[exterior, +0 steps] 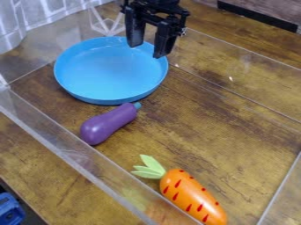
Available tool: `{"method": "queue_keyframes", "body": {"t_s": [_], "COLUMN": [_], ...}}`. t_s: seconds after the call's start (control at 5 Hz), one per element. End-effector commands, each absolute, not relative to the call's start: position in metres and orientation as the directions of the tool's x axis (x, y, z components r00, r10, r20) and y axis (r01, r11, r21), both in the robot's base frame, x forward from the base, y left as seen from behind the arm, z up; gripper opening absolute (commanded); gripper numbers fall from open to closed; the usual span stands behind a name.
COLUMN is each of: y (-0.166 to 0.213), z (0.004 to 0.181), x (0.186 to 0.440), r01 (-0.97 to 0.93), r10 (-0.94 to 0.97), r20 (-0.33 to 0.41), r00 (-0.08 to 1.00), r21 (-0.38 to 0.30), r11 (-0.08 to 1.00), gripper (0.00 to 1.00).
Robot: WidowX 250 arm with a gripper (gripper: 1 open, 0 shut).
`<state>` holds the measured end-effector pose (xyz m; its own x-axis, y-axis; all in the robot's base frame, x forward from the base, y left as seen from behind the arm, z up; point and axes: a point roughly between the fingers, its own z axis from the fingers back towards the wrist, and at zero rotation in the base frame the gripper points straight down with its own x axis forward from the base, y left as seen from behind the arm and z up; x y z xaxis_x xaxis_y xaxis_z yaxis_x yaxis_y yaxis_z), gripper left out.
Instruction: Remove the purple eggplant from the blue tray and put it on the table
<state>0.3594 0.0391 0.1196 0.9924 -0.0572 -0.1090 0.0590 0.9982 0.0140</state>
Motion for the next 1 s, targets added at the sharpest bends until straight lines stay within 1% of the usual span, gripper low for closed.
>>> {"method": "queue_keyframes", "body": {"t_s": [0.0,0.4,0.6,0.8], "y": [0.047,0.051,0.058,0.065], "z": [0.149,0.126,0.119,0.115], "x": [0.364,0.371,0.369,0.370], "r01": [0.082,0.140,0.082,0.052], "r10": [-0.080,-0.139,-0.083,-0.054], "r20": [-0.061,-0.101,-0.112,-0.134], "r00": [0.995,0.985,0.990,0.989], "r21": [0.028,0.003,-0.017,-0.021], "r11": [0.996,0.990,0.997,0.998], "gripper": [1.00,1.00,1.00,1.00]}}
